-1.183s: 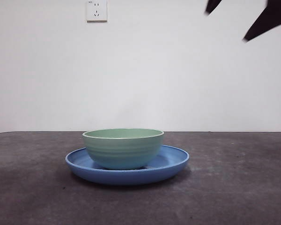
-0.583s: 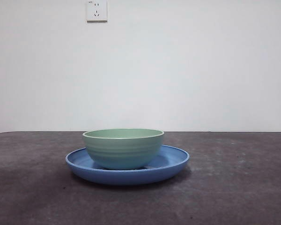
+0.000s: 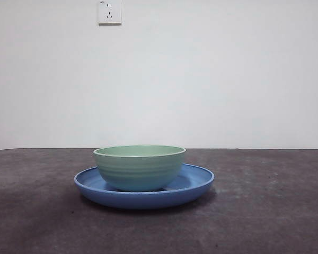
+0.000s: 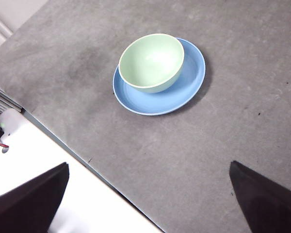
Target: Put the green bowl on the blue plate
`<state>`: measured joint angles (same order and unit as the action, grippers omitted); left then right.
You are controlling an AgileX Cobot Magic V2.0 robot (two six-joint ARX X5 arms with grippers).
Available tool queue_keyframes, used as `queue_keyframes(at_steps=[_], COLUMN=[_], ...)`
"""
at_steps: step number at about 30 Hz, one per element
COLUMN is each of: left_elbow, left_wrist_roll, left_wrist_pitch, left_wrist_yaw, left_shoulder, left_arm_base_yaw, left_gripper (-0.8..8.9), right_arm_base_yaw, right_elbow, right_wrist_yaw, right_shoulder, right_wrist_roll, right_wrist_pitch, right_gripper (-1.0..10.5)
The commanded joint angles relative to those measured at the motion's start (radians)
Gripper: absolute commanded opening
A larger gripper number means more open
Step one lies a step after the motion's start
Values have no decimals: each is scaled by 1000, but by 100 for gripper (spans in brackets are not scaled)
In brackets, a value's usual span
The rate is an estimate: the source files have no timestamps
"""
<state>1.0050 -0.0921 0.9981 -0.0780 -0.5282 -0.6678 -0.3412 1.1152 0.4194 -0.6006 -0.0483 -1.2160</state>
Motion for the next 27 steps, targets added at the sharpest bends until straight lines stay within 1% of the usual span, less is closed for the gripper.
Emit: queue_keyframes(at_steps=[1, 6, 8, 9, 10, 11, 12, 13, 14, 16, 27], left_elbow=[9, 9, 9, 9, 9, 10, 10, 10, 9, 10, 10], left_wrist_roll=[2, 1, 2, 1, -3, -7, -6, -5, -5, -5, -6], left_wrist_pitch=[-11, -10, -10, -8, -5, -1, 5, 8, 8, 8, 7], left_wrist_yaw=[-4, -4, -4, -4, -4, -4, -4, -4, -4, -4, -4], left_shoulder=[-2, -2, -2, -2, -2, -2, -2, -2, -2, -2, -2], left_arm_base_yaw=[-4, -4, -4, -4, -4, -4, -4, -4, -4, -4, -4], left_gripper=[592, 591, 586, 559, 445, 236, 35, 27, 50, 50, 50], right_arm_base_yaw=[-6, -6, -6, -6, -6, -6, -6, -6, -6, -6, -6], right_elbow=[6, 6, 6, 6, 6, 6, 6, 6, 6, 6, 6], right_wrist_yaw=[3, 3, 3, 4, 10, 13, 14, 18, 26, 36, 33], right_shoulder=[-3, -3, -3, -3, -3, -3, -3, -3, -3, -3, -3], right_wrist_roll=[7, 6, 6, 4, 4, 4, 4, 4, 5, 7, 8], right_wrist_pitch=[7, 11, 10, 10, 5, 3, 3, 4, 4, 5, 7], right_gripper=[651, 637, 579, 512, 348, 127, -23, 29, 22, 21, 22])
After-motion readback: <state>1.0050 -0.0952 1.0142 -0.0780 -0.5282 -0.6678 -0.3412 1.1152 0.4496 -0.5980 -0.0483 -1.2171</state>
